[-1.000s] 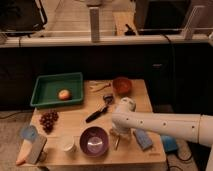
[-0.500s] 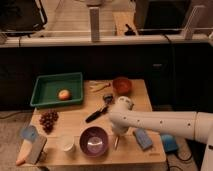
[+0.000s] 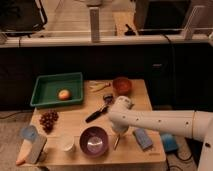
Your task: Place fork in purple bowl
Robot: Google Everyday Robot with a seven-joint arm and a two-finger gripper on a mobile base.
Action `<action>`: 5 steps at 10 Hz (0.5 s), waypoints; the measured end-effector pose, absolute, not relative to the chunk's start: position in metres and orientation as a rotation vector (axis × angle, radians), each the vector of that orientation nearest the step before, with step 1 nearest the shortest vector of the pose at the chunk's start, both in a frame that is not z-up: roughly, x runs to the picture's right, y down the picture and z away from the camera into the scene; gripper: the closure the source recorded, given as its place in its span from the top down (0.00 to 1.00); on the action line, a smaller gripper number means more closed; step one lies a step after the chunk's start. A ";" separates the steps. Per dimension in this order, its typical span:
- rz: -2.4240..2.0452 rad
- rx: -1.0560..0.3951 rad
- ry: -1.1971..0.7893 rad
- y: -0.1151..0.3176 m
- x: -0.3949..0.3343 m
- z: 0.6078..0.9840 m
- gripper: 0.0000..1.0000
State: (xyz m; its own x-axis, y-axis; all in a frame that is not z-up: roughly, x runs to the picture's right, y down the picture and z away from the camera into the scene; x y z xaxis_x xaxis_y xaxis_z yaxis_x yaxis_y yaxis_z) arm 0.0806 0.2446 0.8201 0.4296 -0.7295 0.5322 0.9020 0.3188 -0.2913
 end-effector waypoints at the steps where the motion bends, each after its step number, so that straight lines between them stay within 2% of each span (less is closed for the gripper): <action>1: -1.098 -0.604 -0.329 0.245 0.081 0.820 0.03; 3: -1.081 -0.604 -0.339 0.241 0.079 0.819 0.03; 5: -1.012 -0.590 -0.352 0.214 0.076 0.810 0.03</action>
State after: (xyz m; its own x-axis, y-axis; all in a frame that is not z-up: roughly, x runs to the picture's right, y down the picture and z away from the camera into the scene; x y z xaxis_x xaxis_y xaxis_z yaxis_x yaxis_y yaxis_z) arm 0.0760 0.2141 0.8100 0.4945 -0.6864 0.5333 0.8691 0.3957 -0.2967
